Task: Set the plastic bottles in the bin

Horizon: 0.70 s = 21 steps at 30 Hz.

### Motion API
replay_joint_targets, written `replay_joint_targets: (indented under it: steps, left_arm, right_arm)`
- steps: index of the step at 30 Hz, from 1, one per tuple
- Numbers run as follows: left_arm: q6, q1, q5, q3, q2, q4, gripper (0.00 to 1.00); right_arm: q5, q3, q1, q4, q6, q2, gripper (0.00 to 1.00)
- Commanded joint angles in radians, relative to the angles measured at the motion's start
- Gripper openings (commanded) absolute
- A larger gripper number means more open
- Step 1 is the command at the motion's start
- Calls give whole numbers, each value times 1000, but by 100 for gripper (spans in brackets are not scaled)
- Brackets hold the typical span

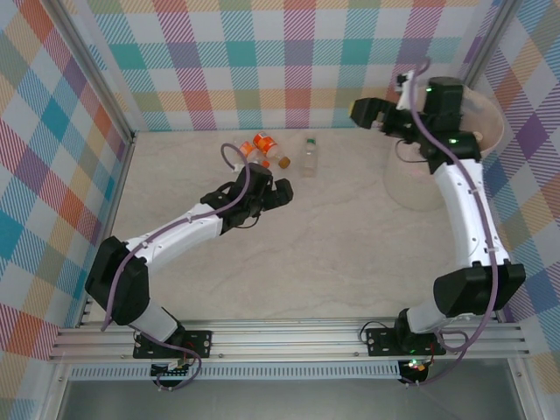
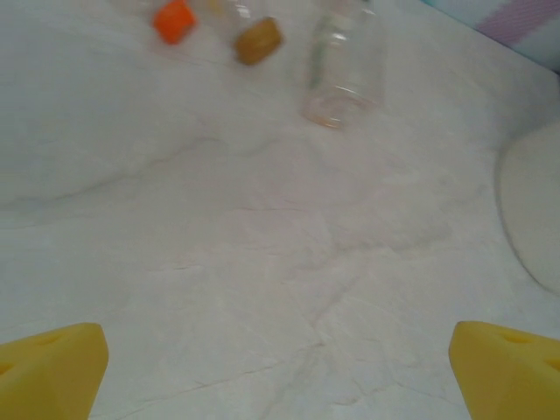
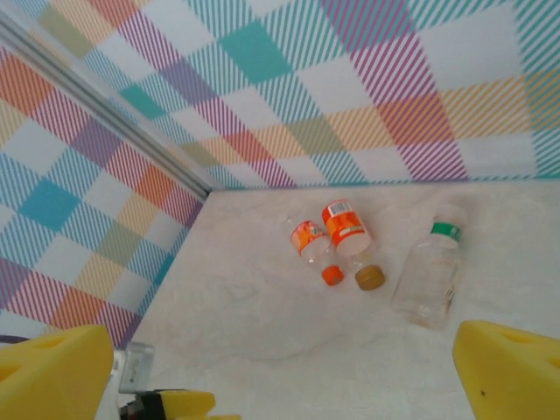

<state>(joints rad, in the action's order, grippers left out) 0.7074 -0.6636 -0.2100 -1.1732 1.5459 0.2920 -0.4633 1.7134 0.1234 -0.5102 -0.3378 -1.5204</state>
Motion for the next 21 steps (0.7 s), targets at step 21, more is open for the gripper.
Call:
replay_joint_targets:
  steps: [21]
  left_arm:
    - [112,67,-92,94,-87,98,100]
  right_arm:
    - [477,314,221,-30,-66,-747,100]
